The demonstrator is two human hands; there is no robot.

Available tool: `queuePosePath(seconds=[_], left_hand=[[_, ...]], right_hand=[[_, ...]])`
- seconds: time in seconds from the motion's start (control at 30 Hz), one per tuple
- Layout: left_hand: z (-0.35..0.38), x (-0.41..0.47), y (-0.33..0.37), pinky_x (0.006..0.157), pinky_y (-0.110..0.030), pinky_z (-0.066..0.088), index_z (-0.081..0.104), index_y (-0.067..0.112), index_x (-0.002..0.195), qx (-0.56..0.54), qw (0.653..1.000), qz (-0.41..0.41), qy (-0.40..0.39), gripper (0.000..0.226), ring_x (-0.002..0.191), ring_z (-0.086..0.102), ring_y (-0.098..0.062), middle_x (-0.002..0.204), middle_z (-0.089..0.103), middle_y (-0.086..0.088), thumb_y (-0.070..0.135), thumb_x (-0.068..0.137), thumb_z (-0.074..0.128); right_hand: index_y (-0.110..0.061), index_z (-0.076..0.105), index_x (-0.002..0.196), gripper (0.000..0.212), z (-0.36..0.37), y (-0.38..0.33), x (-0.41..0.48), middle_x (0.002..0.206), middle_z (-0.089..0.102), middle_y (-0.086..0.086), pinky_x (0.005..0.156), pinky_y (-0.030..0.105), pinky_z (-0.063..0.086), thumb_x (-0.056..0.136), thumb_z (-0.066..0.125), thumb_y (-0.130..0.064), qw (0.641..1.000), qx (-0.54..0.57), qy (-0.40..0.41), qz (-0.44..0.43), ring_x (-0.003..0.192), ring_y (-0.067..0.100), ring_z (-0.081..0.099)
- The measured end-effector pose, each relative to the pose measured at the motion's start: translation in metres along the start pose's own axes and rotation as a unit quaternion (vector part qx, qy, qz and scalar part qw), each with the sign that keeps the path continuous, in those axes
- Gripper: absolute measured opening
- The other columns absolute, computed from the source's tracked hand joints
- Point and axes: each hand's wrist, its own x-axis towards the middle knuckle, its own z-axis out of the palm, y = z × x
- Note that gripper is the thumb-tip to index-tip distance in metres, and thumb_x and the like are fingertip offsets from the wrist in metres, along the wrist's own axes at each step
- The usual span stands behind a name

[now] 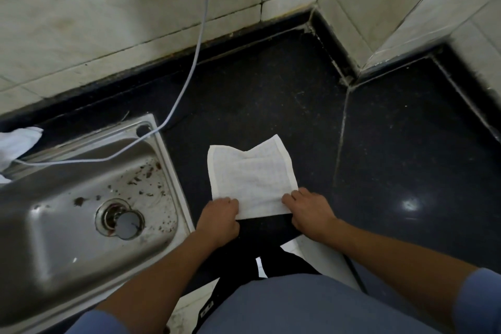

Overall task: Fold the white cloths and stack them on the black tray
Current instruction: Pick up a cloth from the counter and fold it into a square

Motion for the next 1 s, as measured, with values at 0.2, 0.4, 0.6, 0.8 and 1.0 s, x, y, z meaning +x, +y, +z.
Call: queuePosePath(seconds=[0.2,0.4,0.6,0.8,1.0], left_hand=[[-0.006,-0.011,-0.004,0.07,-0.028,0.045,0.061,0.017,0.09,-0.055,0.986,-0.009,-0.157,0.018,0.089,0.058,-0.021,0.1,0.061,-0.005,0.032,0.08,0.058],[-0.033,0.013,-0.018,0.093,-0.036,0.045,0.051,0.02,0.129,0.014,0.999,0.018,0.048,0.041,0.119,0.045,-0.021,0.131,0.045,-0.003,0.032,0.089,0.054],[-0.054,0.04,-0.049,0.114,-0.044,0.022,0.023,0.018,0.148,0.102,0.993,-0.052,-0.008,0.07,0.144,0.012,-0.028,0.158,0.008,-0.009,0.038,0.089,0.055],[-0.044,0.017,-0.03,0.099,-0.037,0.04,0.051,0.016,0.126,0.072,0.994,-0.03,0.077,0.038,0.119,0.044,-0.023,0.132,0.045,-0.007,0.028,0.091,0.052],[0.014,-0.024,0.0,0.065,-0.038,0.047,0.06,0.01,0.095,0.039,0.992,0.119,0.016,0.023,0.088,0.058,-0.029,0.096,0.059,-0.011,0.026,0.079,0.063]], right_hand=[[-0.013,0.06,0.1,0.022,-0.007,0.001,-0.004,0.104,0.06,0.006,0.068,0.034,0.041,0.079,0.057,-0.02,0.995,0.046,-0.093,-0.013,0.098,0.027,0.057],[-0.015,0.066,0.111,0.034,-0.035,0.007,0.027,0.118,0.061,0.009,0.068,0.035,0.053,0.078,0.064,-0.017,0.994,0.077,0.074,-0.037,0.106,0.03,0.06],[-0.018,0.011,0.153,0.069,-0.055,0.015,0.077,0.162,-0.006,0.002,0.114,0.05,0.018,0.094,0.046,-0.024,0.994,0.001,-0.106,0.004,0.148,0.02,-0.002],[-0.016,0.054,0.126,0.042,-0.048,0.01,0.05,0.13,0.052,0.01,0.091,0.04,0.043,0.086,0.054,-0.028,0.999,-0.012,0.026,-0.035,0.118,0.027,0.049],[-0.019,0.059,0.067,0.047,-0.002,-0.018,-0.005,0.058,0.056,-0.001,0.041,0.024,0.021,0.028,0.083,-0.029,0.992,-0.044,-0.061,-0.106,0.05,0.018,0.055]])
